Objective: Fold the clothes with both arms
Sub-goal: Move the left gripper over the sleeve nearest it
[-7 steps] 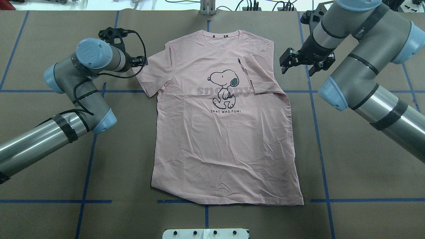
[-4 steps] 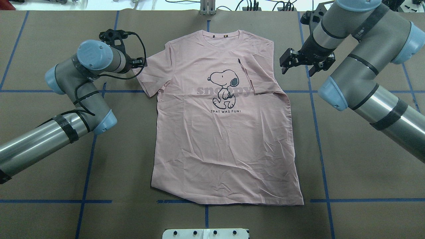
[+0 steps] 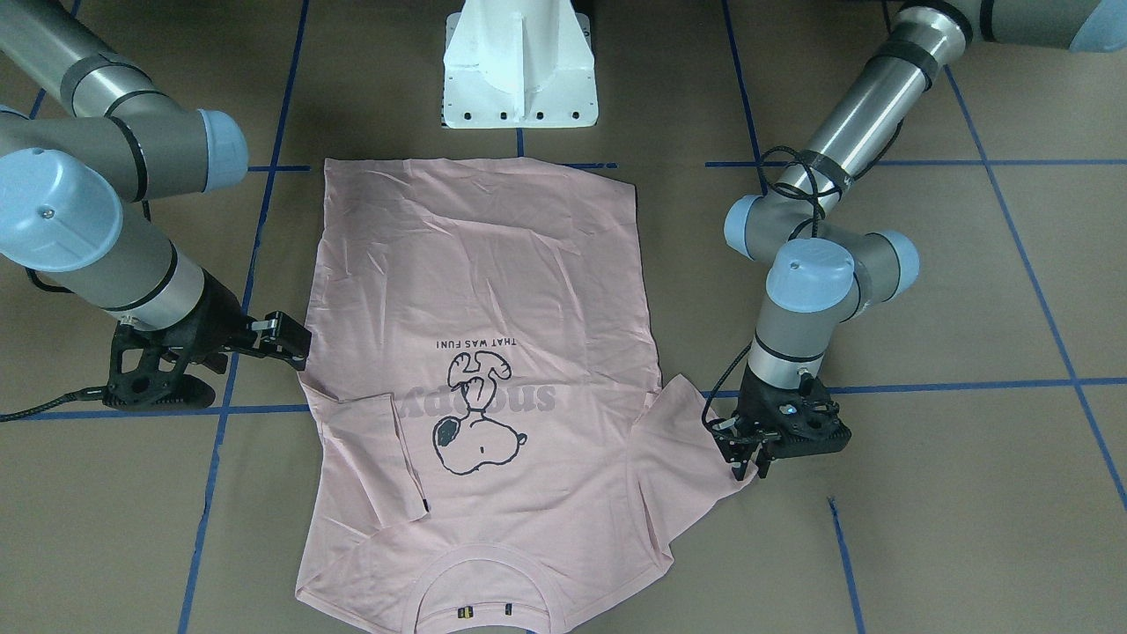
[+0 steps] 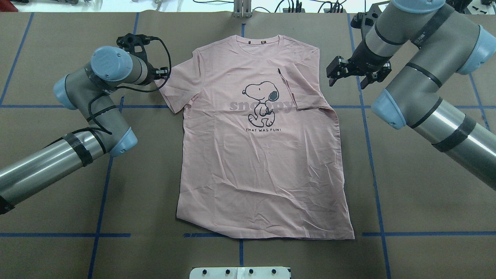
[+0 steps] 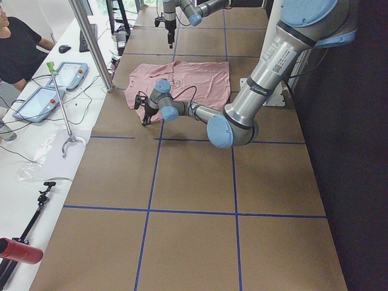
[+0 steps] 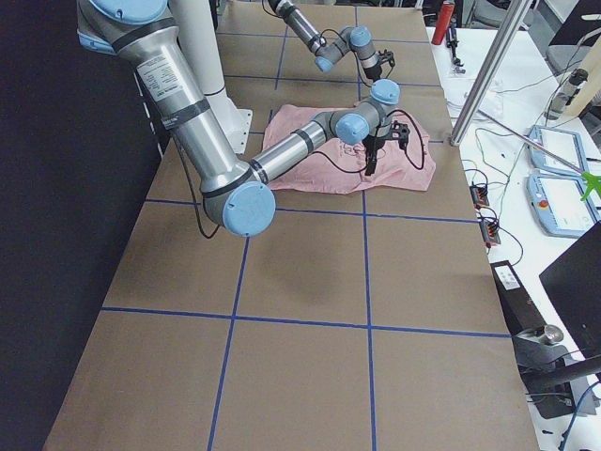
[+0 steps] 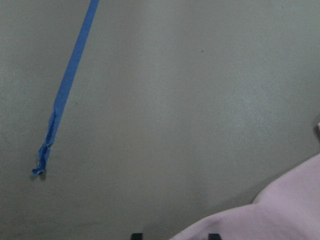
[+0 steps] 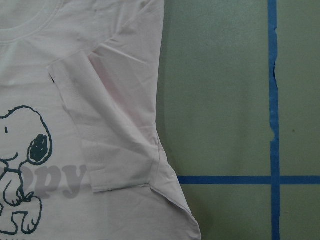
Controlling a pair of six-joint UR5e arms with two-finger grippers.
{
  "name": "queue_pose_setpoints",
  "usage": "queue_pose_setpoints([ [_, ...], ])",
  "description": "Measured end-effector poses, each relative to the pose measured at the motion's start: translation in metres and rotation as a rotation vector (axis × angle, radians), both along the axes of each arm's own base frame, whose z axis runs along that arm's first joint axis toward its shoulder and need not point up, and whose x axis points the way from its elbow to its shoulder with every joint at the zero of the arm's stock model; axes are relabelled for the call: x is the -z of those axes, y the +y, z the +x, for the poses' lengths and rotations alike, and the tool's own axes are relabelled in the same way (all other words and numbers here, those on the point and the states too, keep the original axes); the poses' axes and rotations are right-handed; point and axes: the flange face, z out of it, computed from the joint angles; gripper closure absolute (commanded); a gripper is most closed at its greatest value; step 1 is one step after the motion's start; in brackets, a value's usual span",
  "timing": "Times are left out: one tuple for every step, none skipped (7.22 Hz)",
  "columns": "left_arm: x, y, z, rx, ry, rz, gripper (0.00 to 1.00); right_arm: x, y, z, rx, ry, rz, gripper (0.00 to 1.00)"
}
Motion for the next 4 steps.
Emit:
queue_pose_setpoints([
  [0.003, -0.001, 0.000, -0.003, 0.000, 0.006, 1.00, -0.001, 0.000, 0.000, 0.000, 0.001, -0.002, 0.00],
  [0.011, -0.001, -0.001, -0.005, 0.007, 0.012, 1.00, -0.002, 0.000, 0.000, -0.001, 0.002, -0.003, 0.00],
  [0.031, -0.001, -0.005, -0.012, 0.018, 0.011, 1.00, -0.003, 0.000, 0.000, -0.001, 0.003, -0.005, 0.00],
  [0.063, 0.002, -0.010, -0.019, 0.021, -0.004, 1.00, -0.004, 0.000, 0.000, -0.001, 0.004, -0.006, 0.00],
])
